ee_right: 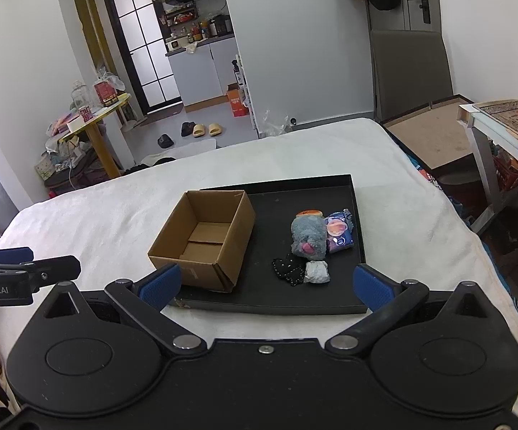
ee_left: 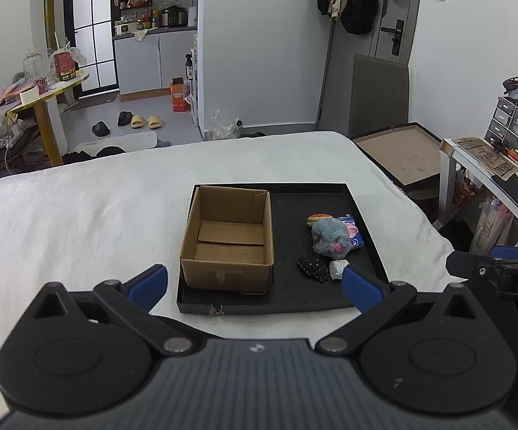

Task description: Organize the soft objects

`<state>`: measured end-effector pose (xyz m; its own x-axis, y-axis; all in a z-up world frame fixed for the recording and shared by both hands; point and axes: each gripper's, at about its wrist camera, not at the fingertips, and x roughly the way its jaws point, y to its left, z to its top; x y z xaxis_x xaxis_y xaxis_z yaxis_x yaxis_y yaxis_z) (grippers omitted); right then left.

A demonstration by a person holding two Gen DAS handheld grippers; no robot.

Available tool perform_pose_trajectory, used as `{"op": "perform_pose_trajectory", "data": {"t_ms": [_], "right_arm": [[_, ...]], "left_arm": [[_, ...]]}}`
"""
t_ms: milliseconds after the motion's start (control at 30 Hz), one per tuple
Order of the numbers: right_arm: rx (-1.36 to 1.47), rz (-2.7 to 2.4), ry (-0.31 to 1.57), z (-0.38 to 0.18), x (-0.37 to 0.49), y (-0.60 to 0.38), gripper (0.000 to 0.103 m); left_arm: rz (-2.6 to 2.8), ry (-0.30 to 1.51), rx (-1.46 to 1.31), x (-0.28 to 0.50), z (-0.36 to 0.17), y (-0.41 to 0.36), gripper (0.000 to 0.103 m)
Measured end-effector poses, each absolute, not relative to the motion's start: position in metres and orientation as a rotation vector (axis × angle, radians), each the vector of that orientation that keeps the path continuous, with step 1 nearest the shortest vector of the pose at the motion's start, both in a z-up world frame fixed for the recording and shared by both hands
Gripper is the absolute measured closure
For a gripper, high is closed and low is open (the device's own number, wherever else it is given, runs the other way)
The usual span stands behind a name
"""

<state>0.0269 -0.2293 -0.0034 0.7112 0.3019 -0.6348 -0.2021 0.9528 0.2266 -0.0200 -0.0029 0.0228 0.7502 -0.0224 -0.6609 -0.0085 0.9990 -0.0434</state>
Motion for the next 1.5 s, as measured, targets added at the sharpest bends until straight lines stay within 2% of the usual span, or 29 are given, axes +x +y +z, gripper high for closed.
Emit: {"op": "perform_pose_trajectory", "data": {"t_ms": [1000, 1500], "right_arm": [[0.151, 0.266, 0.734, -0.006, 0.03, -0.235, 0.0], [0.164, 0.275, 0.775, -0.031, 0.056, -0.24, 0.0]], "left_arm": [[-0.013, 0.716, -0.042, -0.018, 0.026, -0.003, 0.0], [0.04, 0.734, -0.064, 0.02, 0.003, 0.013, 0.0]]}}
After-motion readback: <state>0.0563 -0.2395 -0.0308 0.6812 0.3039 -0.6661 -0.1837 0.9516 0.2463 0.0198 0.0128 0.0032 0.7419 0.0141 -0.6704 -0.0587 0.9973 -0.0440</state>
